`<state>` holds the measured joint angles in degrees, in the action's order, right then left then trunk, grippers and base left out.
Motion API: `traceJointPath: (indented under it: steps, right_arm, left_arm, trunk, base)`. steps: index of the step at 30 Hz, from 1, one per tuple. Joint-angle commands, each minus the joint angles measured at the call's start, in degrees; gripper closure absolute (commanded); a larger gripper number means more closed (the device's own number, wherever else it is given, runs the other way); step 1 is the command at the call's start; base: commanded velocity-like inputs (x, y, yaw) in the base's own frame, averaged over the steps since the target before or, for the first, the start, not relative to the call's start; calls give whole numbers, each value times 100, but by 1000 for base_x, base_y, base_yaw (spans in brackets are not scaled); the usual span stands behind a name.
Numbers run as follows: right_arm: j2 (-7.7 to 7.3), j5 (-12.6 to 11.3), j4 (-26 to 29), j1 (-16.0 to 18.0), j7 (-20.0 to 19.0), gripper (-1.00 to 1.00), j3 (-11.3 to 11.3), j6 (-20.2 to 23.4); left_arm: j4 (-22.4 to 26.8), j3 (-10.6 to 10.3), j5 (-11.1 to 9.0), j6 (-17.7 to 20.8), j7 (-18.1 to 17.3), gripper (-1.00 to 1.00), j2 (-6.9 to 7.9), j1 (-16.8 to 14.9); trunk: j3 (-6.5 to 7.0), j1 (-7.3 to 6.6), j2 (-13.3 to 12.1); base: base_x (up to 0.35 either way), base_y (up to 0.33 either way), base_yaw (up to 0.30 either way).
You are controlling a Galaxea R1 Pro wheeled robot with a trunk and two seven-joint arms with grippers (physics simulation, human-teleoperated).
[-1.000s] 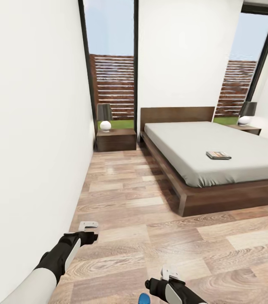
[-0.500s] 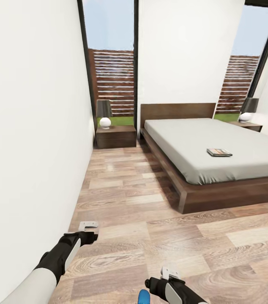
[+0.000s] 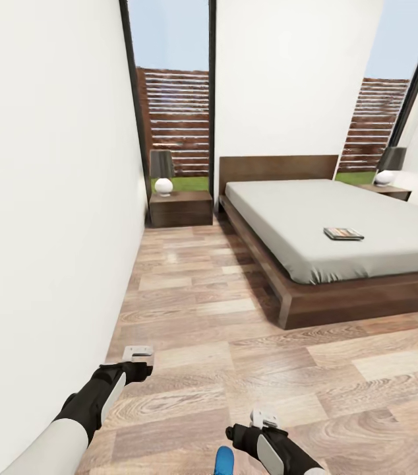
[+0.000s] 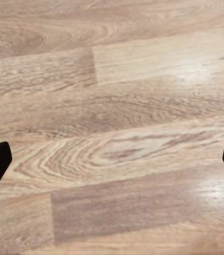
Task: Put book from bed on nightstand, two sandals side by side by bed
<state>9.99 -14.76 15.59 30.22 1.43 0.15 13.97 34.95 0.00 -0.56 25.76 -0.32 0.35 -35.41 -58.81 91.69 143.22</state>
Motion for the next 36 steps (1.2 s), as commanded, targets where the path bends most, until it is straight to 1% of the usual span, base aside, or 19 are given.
traceJointPath:
  steps: [1,13,36]
  right_arm:
    - [1,-35,13,0,15,-100,3,30]
    - [1,-43,269,33,9,-100,11,36]
    - [1,-68,238,36,15,-100,11,35]
  left_arm:
    - [10,0,-6,31,-3,-100,1,-1]
    - [11,-5,-6,34,-3,-100,5,-1]
    - [11,-8,-6,32,-3,-100,0,-1]
  trunk:
    - [-15,-1,2]
    - [-127,-1,2]
    - [-343,-1,2]
  base:
    - [0,0,0]
    - [0,0,0]
    - [0,0,0]
